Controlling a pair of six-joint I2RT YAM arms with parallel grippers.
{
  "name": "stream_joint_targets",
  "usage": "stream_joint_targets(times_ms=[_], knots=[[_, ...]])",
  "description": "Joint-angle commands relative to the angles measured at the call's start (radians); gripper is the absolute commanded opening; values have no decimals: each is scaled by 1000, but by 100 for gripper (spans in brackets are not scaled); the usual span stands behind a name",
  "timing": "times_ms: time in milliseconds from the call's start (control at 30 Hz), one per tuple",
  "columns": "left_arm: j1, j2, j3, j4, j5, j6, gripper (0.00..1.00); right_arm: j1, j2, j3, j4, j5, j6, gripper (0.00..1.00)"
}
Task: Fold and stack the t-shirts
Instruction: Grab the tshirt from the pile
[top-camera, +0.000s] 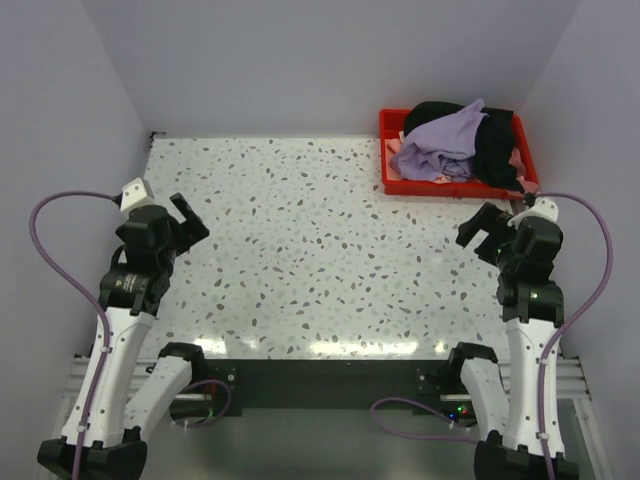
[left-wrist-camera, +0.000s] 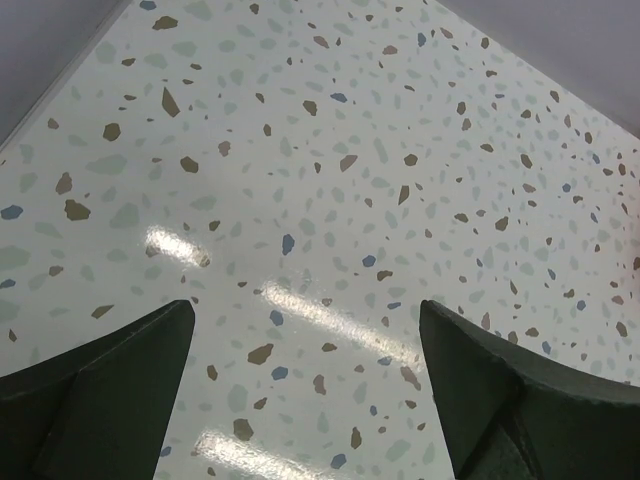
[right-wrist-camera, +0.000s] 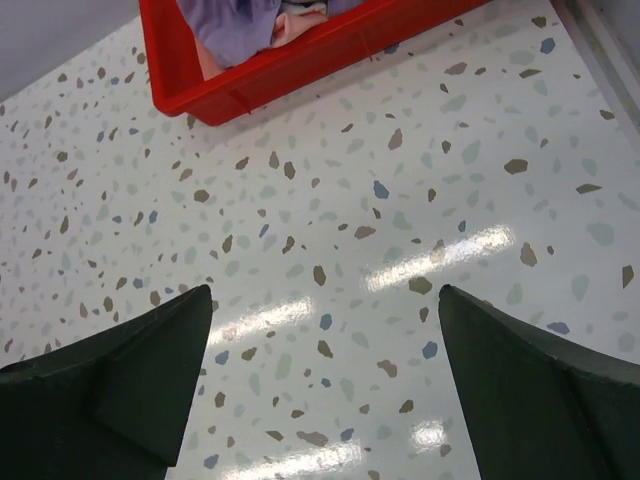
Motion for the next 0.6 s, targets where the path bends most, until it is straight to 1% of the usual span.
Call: stream_joint_targets(times_ms=[0,100,167,233,300,333,400,433,500,533,567], knots=[[4,-11,-9,21,16,3,100,-3,-40,-9,47,-29,22,99],[4,-12,-11,20,27,7,100,-3,-47,-37,91,-81,39,99],[4,-20,-17,15,8,3,100,-3,-33,-40,110,-97,41,99],[4,-31,-29,15,-10,-2,100,-3,22,0,118,-103,68,99],[4,-34,-25,13,-9,-1,100,-3,70,45,154,-167,67,99],[4,-37,-22,13,-5,1,100,-3,125,54,209,-185,68,99],[4,-43,-26,16,-8,-4,100,-3,189,101,237,-207,94,99],[4,-51,-32,19,-2,-4,100,-3,250,124,251,-216,104,99],[4,-55,-39,20,4,-4,100,3,318,187,250,-197,139,99],[4,-57,-45,26,4,-5,100,16,379,201,281,-187,142,99],[4,-58,-46,27,4,-8,100,63,406,236,285,-139,151,99]])
